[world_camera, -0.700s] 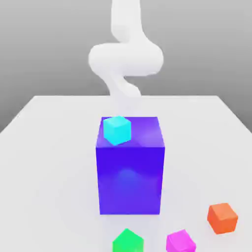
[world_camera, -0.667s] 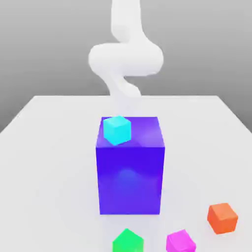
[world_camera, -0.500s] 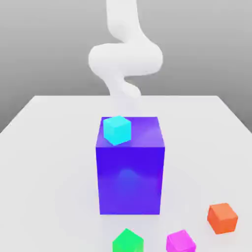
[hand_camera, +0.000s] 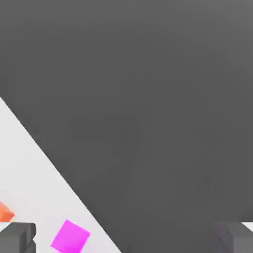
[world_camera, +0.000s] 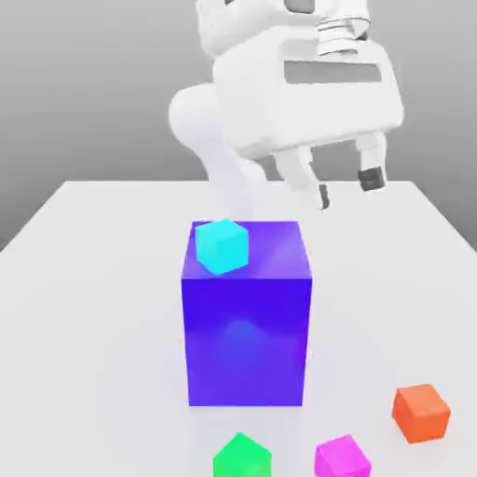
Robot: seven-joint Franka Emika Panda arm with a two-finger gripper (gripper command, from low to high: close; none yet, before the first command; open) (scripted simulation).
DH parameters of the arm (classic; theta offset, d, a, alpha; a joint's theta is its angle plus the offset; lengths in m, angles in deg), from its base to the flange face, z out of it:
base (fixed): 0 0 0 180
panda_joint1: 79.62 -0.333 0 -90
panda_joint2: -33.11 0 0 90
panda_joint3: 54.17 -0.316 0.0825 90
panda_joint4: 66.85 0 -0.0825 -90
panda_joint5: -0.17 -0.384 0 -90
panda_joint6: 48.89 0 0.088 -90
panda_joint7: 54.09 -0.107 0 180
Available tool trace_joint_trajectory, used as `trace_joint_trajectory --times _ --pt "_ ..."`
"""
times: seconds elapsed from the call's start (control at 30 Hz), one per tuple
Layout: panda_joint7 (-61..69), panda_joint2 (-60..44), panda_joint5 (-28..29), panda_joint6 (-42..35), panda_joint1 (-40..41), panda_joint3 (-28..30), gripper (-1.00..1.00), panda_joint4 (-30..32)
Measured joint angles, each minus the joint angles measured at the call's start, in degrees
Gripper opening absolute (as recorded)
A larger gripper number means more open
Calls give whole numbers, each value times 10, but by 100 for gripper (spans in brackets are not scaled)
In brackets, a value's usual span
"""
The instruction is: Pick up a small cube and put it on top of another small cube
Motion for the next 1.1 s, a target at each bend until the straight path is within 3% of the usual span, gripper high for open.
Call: trace_joint_trajectory --times 0.37,0.77,0.87,0.9,1.07,1.1 --pt "259 -157 -41 47 -31 -12 0 6" --pt "447 -302 36 123 -33 -35 0 17" --pt "469 -362 22 168 -18 -55 0 5" --pt "474 -379 30 153 -12 -63 -100 -1" --pt "474 -379 30 151 -12 -62 -100 -1" --pt "466 -383 52 112 -8 -66 -100 -5"
